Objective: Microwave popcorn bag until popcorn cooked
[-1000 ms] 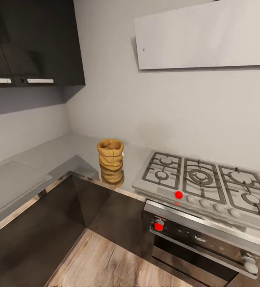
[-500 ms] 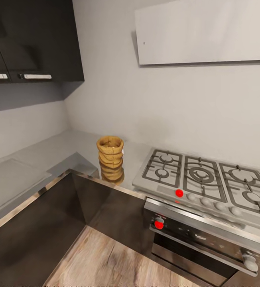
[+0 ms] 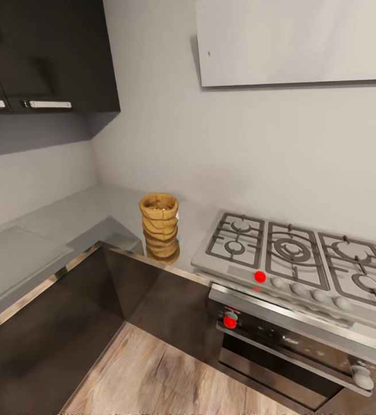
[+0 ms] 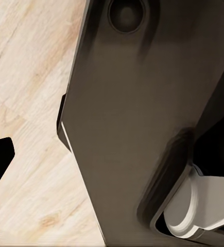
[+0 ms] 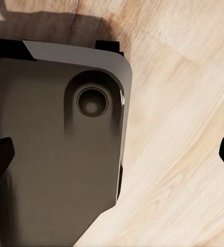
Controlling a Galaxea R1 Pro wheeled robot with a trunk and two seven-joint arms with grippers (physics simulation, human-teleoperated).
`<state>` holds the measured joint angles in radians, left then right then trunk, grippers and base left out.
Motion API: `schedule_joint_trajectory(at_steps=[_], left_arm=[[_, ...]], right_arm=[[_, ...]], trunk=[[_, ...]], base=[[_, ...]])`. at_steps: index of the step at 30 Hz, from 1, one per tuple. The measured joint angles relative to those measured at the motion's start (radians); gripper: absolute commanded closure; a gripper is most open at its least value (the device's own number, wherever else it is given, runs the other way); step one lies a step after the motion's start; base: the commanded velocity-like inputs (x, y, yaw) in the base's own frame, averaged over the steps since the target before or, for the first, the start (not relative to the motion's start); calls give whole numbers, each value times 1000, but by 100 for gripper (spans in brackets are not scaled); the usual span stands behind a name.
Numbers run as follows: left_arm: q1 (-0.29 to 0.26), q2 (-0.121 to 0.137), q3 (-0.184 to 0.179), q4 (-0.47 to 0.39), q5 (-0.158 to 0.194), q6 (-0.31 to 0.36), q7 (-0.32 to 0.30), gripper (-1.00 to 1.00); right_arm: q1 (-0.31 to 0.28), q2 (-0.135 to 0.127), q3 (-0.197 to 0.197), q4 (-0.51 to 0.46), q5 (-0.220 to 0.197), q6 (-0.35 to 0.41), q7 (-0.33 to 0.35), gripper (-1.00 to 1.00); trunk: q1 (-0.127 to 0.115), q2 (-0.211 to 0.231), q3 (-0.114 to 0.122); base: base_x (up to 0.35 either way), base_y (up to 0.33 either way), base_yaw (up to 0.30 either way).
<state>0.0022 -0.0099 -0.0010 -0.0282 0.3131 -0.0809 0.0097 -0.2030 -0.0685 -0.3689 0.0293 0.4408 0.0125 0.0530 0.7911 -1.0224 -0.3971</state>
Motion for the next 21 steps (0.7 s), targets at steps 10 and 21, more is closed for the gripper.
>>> schedule_joint_trajectory(at_steps=[10,21], left_arm=[[0,0,0,0,0,0,0,-100],[0,1,0,0,0,0,0,-100]], right_arm=[[0,0,0,0,0,0,0,-100],[0,0,0,0,6,-2,0,-100]], trunk=[[0,0,-15],[0,0,-23]], base=[[0,0,0],[0,0,0]])
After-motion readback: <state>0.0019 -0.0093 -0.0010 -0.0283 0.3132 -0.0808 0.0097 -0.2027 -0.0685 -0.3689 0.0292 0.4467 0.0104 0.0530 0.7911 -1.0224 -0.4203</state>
